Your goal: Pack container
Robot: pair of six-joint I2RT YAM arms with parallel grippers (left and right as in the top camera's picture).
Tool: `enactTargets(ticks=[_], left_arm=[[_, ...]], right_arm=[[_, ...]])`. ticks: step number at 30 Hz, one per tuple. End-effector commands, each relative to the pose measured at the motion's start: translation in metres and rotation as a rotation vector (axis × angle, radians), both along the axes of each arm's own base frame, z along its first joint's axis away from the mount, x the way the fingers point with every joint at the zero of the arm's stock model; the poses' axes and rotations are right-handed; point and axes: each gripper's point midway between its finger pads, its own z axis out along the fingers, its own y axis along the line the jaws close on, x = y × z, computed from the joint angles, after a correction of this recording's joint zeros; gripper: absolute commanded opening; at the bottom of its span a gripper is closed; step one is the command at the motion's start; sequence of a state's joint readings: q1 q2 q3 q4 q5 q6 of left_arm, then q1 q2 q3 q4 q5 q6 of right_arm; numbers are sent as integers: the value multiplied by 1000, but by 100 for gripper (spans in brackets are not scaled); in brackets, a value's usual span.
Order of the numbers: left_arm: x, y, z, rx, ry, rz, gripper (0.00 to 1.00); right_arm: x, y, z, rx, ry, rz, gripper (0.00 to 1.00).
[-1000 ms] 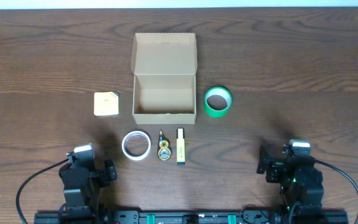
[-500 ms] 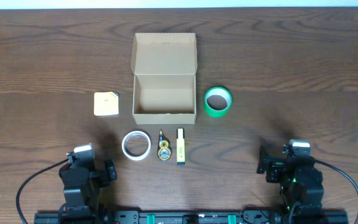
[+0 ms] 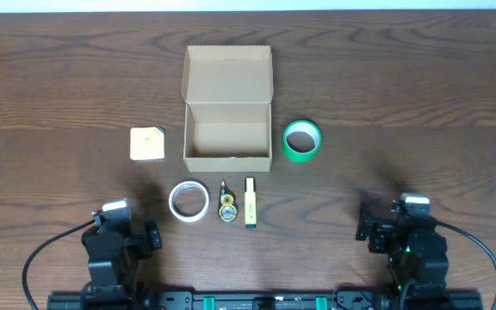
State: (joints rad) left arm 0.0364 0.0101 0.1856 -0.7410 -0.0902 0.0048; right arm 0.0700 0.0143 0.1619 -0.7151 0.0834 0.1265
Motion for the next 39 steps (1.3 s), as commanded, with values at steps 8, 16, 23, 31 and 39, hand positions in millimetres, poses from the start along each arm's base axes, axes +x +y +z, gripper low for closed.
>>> enactTargets(ticks=[8,16,23,31,39], left_arm=[[-3,2,-9,21,27,1,95],[-3,2,-9,21,27,1,95],[-3,2,-9,21,27,1,95],[-3,2,-10,21,28,1,95],[-3,2,-10,21,28,1,95]], right_arm=[[-1,-3,0,5,-1,-21,99],[-1,-3,0,5,-1,-21,99],[1,-6,4,-51,-14,-11,99],[15,8,57,-13,138,56,99],[91,36,85,72,524,143,99]])
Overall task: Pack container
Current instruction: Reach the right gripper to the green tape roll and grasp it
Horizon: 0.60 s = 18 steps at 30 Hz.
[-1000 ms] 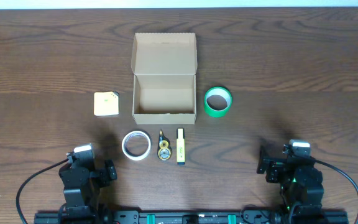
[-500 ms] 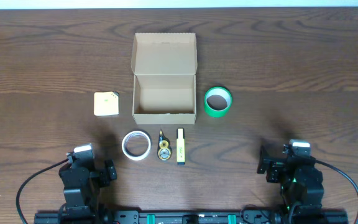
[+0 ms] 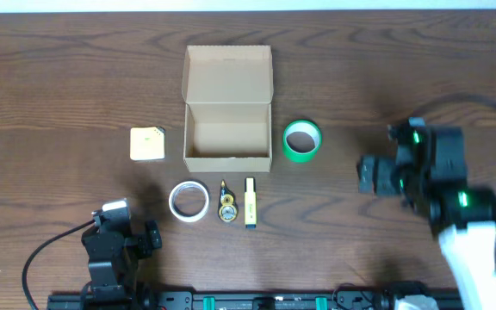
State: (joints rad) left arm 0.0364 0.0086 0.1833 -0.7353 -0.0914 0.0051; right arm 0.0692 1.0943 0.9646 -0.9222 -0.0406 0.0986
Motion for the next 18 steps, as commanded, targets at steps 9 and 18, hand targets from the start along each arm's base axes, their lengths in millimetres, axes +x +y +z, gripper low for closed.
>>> enactTargets(ticks=[9,18], left_arm=[[-3,2,-10,20,33,0,95],[-3,2,-10,20,32,0,95]], right_arm=[[99,49,-43,52,195,77,99],[123,76,-87,-60,188,133,99]])
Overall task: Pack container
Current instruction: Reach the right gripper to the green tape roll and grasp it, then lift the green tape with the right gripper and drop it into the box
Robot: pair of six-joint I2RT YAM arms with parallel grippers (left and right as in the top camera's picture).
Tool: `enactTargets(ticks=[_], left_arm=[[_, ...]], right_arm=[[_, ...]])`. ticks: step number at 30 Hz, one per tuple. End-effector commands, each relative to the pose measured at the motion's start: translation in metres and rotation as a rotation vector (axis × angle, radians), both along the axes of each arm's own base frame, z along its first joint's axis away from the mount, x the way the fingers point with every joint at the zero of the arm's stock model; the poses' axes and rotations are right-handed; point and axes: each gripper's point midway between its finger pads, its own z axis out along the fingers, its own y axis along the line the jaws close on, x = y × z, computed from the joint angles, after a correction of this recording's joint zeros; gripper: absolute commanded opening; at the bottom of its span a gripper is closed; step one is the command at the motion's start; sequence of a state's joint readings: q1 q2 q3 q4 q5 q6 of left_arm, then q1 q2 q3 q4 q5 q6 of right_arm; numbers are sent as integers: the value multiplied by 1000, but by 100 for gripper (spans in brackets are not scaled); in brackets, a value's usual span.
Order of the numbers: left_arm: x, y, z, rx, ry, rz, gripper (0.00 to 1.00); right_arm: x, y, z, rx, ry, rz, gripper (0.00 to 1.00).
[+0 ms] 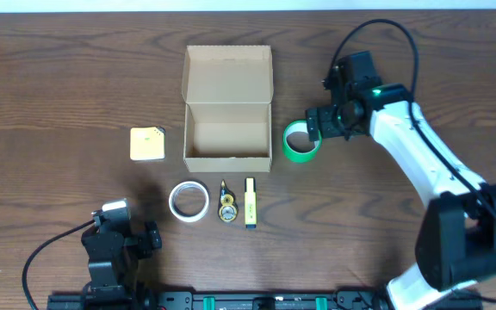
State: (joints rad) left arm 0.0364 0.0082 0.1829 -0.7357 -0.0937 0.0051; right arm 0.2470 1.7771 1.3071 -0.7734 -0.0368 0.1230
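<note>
An open cardboard box (pixel 227 138) stands at the table's middle, its lid (pixel 228 73) folded back. A green tape roll (pixel 298 151) lies just right of it. My right gripper (pixel 316 125) hovers over the roll's upper right rim, its fingers apart with nothing between them. In front of the box lie a white tape roll (pixel 188 201), a small yellow-black tape measure (pixel 227 208) and a yellow highlighter (pixel 250 202). A yellow sticky-note pad (pixel 147 144) sits left of the box. My left gripper (pixel 151 238) rests folded at the near left, showing no gap.
The right arm (pixel 420 164) stretches from the near right edge across the right half of the wooden table (pixel 58 86). A black cable (pixel 394 39) loops above it. A rail (pixel 248 301) runs along the front edge.
My right gripper has moved left and farther from me, from open table right of the green roll to just over the roll's rim. The left arm and all objects are unchanged.
Both arms were first folded at the near edge, all items loose around the box. Then the right arm was raised over the table's right side. Now its gripper is at the green tape roll; nothing has been lifted.
</note>
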Motion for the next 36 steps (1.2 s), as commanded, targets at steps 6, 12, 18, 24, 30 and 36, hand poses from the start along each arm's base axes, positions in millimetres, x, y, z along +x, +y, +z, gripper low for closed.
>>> enactTargets(ticks=[6,12,18,24,30,36], left_arm=[[-3,2,-10,19,32,-2,95],[-3,2,-10,19,32,-2,95],[-3,2,-10,19,32,-2,95],[-3,2,-10,19,32,-2,95],[-3,2,-10,19,32,-2,95],[-3,2,-10,19,32,-2,95]], right_arm=[[2,-4,-57,-52,121,-83,96],[-4,-3,-79,-50,179,-97,49],[3,-5,-71,-68,149,-93,1],[35,-1,16,-119,-74,-7,1],[50,75,126,-87,-389,432,1],[52,135,144,-12,-528,632,1]])
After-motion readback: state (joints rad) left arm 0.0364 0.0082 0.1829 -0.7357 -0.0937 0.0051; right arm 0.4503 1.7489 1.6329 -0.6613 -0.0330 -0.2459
